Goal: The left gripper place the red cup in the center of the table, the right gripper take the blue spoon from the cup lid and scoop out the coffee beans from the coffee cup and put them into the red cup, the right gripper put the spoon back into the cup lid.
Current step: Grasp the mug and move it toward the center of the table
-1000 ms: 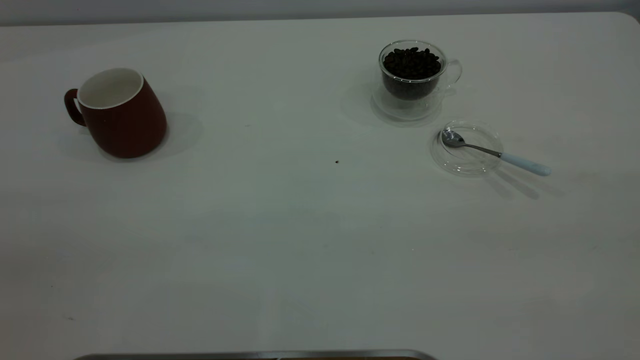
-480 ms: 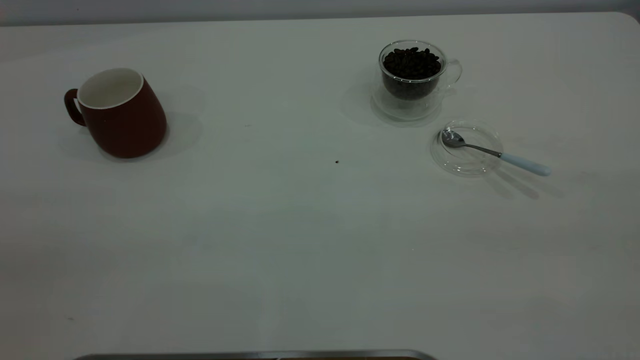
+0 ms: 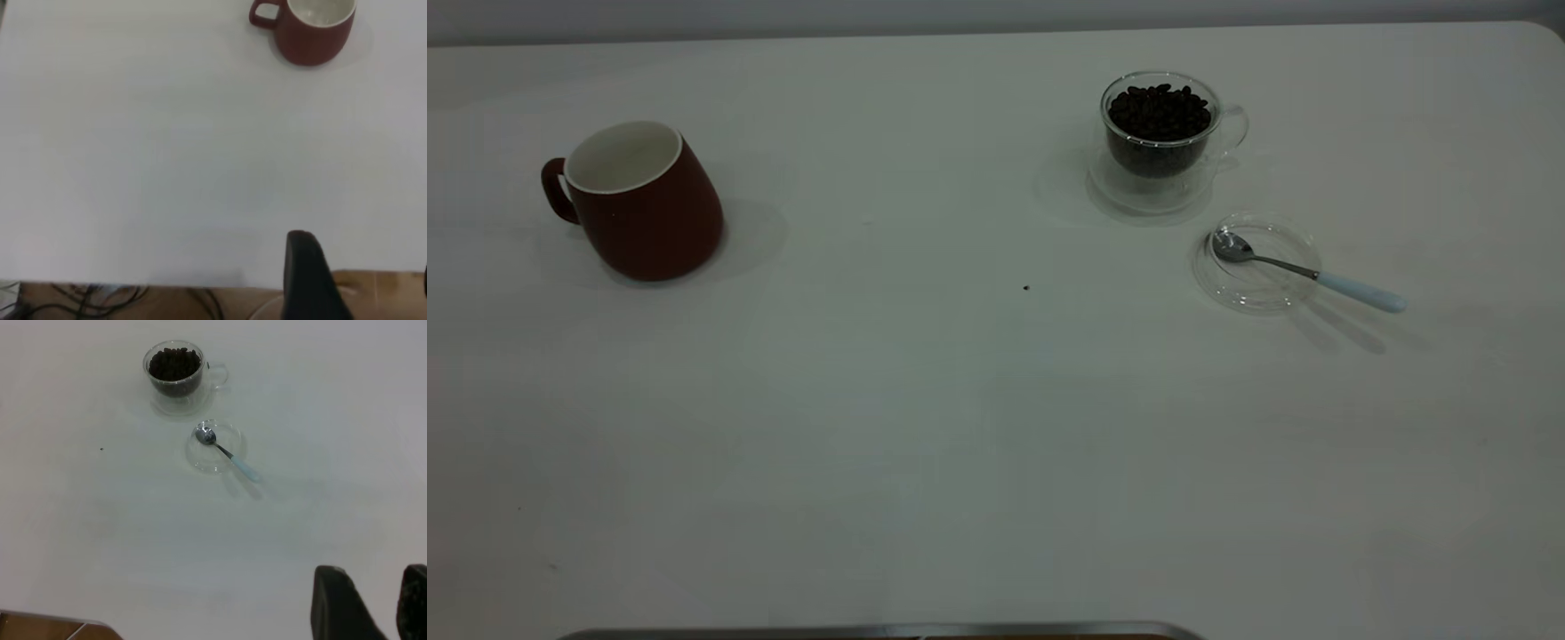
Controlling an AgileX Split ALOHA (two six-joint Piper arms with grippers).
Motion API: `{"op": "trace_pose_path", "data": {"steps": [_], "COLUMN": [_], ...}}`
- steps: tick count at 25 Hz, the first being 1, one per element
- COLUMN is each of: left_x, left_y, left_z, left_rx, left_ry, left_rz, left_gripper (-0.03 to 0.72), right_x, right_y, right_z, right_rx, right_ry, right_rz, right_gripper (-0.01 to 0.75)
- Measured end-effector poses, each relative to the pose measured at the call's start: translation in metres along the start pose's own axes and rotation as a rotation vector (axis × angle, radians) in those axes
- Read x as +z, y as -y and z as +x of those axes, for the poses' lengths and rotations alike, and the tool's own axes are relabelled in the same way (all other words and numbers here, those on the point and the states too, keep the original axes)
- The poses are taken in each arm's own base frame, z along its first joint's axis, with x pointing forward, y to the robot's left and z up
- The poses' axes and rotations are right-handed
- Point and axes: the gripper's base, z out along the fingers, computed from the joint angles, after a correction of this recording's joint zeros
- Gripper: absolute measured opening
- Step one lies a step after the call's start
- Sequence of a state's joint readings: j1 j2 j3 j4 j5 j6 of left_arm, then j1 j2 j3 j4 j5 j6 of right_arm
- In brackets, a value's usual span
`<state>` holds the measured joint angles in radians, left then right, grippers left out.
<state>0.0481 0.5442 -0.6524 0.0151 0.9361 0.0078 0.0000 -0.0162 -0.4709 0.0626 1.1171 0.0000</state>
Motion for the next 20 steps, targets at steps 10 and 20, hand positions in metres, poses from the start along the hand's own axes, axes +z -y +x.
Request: {"op": "trace_pose_path", "data": {"steps": [10,20], "left_x": [0.099,0.224], "left_y": [0.005,0.019], "left_z": [-0.093,-0.144], "left_rx": [0.043,0.154], "left_ry": [-0.136,-0.316], "left_rz": [0.057,0.219], "left_gripper": [0.621,0.621], "right_x": [0.0,0.0], "right_y": [0.0,0.0], "right_z": [0.0,0.0], "right_rx": [0.0,0.0], "right_ry": [0.0,0.0], "right_rz": [0.0,0.0], "right_gripper": [0.263,0.263]}}
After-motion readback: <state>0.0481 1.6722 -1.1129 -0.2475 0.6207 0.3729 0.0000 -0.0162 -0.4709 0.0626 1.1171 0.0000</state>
